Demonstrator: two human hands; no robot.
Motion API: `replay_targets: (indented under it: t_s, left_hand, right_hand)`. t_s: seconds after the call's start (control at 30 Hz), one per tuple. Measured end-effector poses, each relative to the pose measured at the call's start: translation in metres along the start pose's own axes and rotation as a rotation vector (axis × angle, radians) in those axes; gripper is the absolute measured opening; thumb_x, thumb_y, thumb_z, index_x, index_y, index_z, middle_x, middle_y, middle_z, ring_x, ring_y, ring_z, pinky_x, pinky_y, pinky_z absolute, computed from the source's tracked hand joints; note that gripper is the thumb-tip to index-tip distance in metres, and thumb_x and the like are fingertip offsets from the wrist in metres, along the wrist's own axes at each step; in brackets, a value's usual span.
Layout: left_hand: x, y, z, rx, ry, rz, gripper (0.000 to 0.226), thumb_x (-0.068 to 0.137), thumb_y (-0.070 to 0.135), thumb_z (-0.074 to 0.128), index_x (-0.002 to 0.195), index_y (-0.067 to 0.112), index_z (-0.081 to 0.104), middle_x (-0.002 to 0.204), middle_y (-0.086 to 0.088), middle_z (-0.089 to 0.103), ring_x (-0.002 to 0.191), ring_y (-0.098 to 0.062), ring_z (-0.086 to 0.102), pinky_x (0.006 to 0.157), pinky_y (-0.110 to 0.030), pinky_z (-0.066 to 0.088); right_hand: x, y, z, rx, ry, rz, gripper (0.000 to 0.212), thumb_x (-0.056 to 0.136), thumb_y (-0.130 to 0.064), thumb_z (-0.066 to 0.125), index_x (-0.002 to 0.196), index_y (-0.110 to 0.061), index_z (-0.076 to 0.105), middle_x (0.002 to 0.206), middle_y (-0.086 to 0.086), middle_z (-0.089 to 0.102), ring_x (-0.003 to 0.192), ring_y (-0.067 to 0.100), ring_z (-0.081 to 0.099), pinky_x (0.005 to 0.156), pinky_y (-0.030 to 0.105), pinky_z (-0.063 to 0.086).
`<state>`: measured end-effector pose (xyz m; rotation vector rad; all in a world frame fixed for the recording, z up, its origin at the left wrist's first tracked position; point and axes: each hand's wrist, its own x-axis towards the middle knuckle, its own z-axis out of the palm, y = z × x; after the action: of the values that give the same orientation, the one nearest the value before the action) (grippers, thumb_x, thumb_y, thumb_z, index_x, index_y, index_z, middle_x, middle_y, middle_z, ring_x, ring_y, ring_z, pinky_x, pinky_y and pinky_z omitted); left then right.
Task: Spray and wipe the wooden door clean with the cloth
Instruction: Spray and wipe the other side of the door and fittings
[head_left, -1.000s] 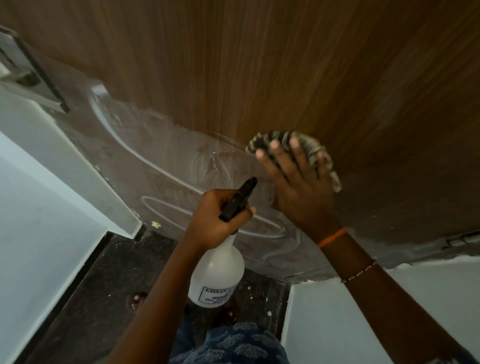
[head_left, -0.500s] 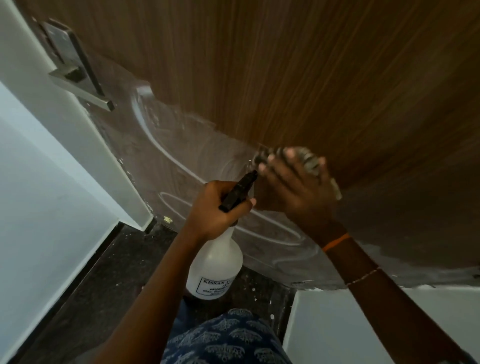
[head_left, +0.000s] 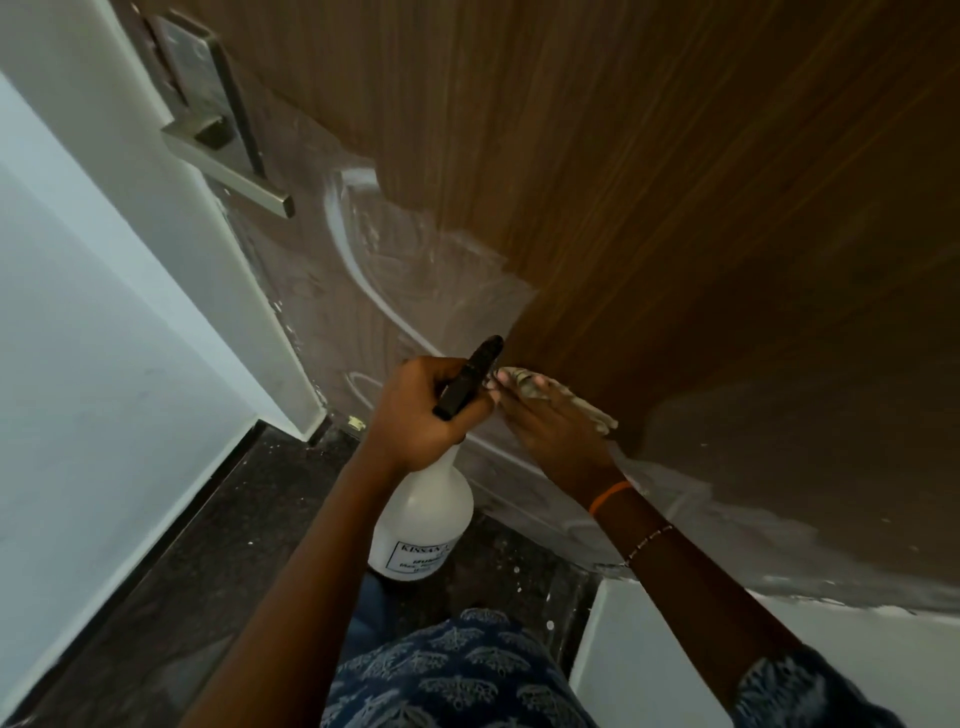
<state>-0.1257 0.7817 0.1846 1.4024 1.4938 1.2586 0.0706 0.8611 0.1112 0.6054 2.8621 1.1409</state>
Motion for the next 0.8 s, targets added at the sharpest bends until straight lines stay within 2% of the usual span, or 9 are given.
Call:
replay_targets:
  t_s: [0.07, 0.13, 0.27, 0.37, 0.43, 0.57, 0.67, 0.73, 0.8]
  left_hand:
    - [0.001, -0.004, -0.009, 0.005, -0.018, -0.008, 0.05, 0.073, 0.045, 0.059, 0.07, -0.005, 0.062, 0.055, -0.016, 0.056, 0.048, -0.031, 0.055, 0.05, -0.047, 0.046]
    - [0.0, -0.005, -0.014, 0.015, -0.031, 0.005, 0.047, 0.073, 0.044, 0.058, 0.071, -0.003, 0.062, 0.053, -0.01, 0.055, 0.047, -0.026, 0.053, 0.05, -0.043, 0.045]
    - [0.002, -0.005, -0.024, 0.021, -0.029, 0.028, 0.047, 0.075, 0.046, 0.058, 0.072, -0.001, 0.062, 0.054, -0.011, 0.055, 0.048, -0.028, 0.054, 0.05, -0.042, 0.045]
    - [0.004, -0.005, -0.03, -0.005, -0.027, 0.028, 0.046, 0.076, 0.045, 0.058, 0.072, -0.001, 0.061, 0.054, -0.004, 0.052, 0.047, -0.024, 0.053, 0.05, -0.04, 0.044]
    - [0.004, -0.006, -0.033, -0.03, -0.028, 0.032, 0.045, 0.077, 0.043, 0.059, 0.072, -0.002, 0.061, 0.053, 0.001, 0.05, 0.046, -0.018, 0.051, 0.049, -0.036, 0.043]
    - [0.004, -0.014, -0.042, -0.04, -0.01, 0.035, 0.041, 0.079, 0.039, 0.06, 0.069, -0.002, 0.059, 0.053, -0.005, 0.052, 0.046, -0.02, 0.053, 0.048, -0.033, 0.043]
    - [0.004, -0.021, -0.052, 0.006, 0.013, 0.05, 0.041, 0.079, 0.04, 0.058, 0.069, 0.0, 0.06, 0.053, -0.002, 0.055, 0.047, -0.011, 0.053, 0.05, -0.025, 0.043]
    - [0.004, -0.025, -0.059, 0.028, 0.025, 0.065, 0.043, 0.079, 0.042, 0.058, 0.07, 0.0, 0.061, 0.054, -0.001, 0.055, 0.048, -0.01, 0.053, 0.05, -0.02, 0.041]
    - [0.005, -0.028, -0.066, 0.047, 0.035, 0.077, 0.044, 0.079, 0.043, 0.057, 0.07, 0.001, 0.063, 0.054, -0.004, 0.057, 0.048, -0.015, 0.053, 0.049, -0.025, 0.041]
  right_hand:
    - [0.005, -0.002, -0.001, -0.013, -0.066, -0.016, 0.065, 0.07, -0.018, 0.079, 0.131, -0.012, 0.057, 0.139, 0.006, 0.054, 0.132, 0.021, 0.045, 0.113, 0.047, 0.013]
    - [0.011, 0.006, -0.012, 0.041, -0.004, 0.051, 0.065, 0.069, -0.013, 0.08, 0.13, -0.015, 0.059, 0.139, 0.004, 0.053, 0.135, 0.021, 0.04, 0.113, 0.052, 0.009]
    - [0.049, 0.051, -0.062, 0.187, 0.293, 0.293, 0.068, 0.089, -0.011, 0.064, 0.148, -0.016, 0.029, 0.157, 0.001, 0.023, 0.147, 0.023, 0.01, 0.114, 0.055, 0.012]
    - [0.083, 0.075, -0.093, 0.099, 0.527, 0.468, 0.036, 0.099, -0.014, 0.053, 0.135, -0.021, 0.054, 0.145, -0.004, 0.042, 0.136, 0.024, 0.033, 0.117, 0.049, 0.004]
    - [0.095, 0.074, -0.094, 0.069, 0.559, 0.483, 0.034, 0.101, -0.015, 0.048, 0.134, -0.02, 0.056, 0.142, -0.002, 0.049, 0.134, 0.024, 0.036, 0.117, 0.046, 0.009]
    - [0.089, 0.041, -0.06, 0.0, 0.414, 0.349, 0.049, 0.097, -0.018, 0.052, 0.145, -0.019, 0.041, 0.151, -0.003, 0.033, 0.14, 0.023, 0.028, 0.115, 0.044, 0.011]
    - [0.084, 0.005, -0.026, 0.021, 0.276, 0.215, 0.055, 0.094, -0.014, 0.049, 0.146, -0.013, 0.031, 0.154, 0.0, 0.022, 0.138, 0.023, 0.027, 0.114, 0.044, 0.013]
    - [0.083, -0.014, -0.008, 0.015, 0.164, 0.088, 0.063, 0.088, -0.019, 0.05, 0.146, -0.007, 0.027, 0.153, 0.005, 0.028, 0.136, 0.024, 0.033, 0.113, 0.042, 0.021]
    - [0.085, -0.026, -0.002, -0.007, 0.014, -0.02, 0.068, 0.079, -0.026, 0.055, 0.142, -0.009, 0.035, 0.147, 0.005, 0.043, 0.135, 0.021, 0.042, 0.113, 0.04, 0.026]
